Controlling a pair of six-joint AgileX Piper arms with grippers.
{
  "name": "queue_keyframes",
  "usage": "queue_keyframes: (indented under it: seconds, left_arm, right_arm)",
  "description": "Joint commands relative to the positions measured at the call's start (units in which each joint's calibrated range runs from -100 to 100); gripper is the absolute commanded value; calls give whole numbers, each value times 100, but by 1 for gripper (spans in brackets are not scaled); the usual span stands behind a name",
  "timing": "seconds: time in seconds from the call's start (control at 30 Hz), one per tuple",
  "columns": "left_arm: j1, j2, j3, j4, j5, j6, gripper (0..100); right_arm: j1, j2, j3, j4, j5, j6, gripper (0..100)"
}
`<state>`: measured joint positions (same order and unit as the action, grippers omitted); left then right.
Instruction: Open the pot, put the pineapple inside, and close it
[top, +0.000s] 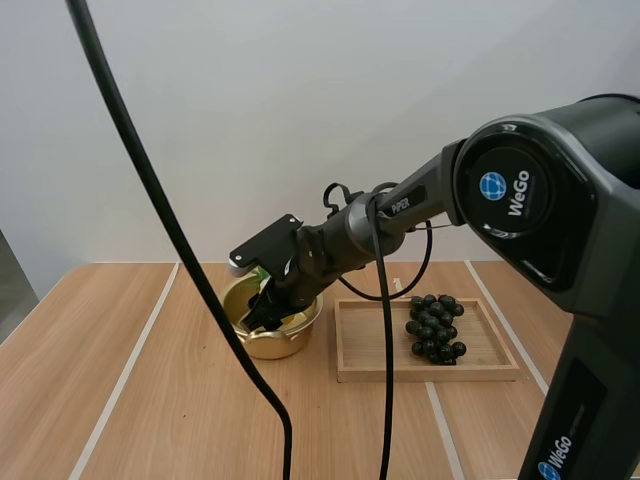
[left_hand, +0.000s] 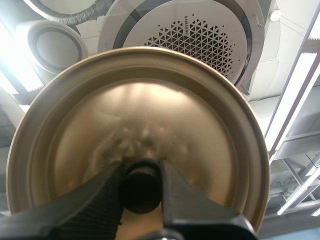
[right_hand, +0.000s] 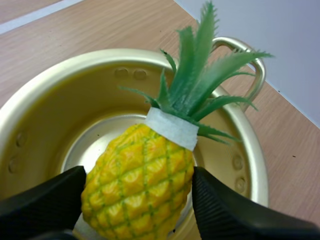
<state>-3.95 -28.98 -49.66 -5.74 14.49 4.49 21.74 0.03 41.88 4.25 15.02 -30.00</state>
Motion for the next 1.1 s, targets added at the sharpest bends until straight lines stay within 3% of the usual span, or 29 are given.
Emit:
queue_keyframes:
  seconds: [0.0,0.03,0.2,0.27,0.43,0.67,1.07]
  left_arm:
    - [-4,-26,-2,34,-35,9,0]
    - [-4,-26,-2,34,-35,9,0]
    - [-4,-26,-2,34,-35,9,0]
    - [-4,-26,-2,34,-35,9,0]
    - [-4,-26,-2,34,-35,9,0]
    - [-4,-25,-2,34,200,9,0]
    - [-4,-14,-2,34,244,9,0]
  right_arm:
    - [12,-24,-25,13,8,-27,12]
    - [12,-24,-25,13,8,-27,21]
    - [20,-24,-25,-27,133,-53,87]
    - [39,-24,-25,-98,409,-148,95]
    - [104,-24,-25,-150,1311,-412,91]
    - [104,-92,-25,-101,1173,-237,100]
    - [104,-1366,-25,23,1428,-237,100]
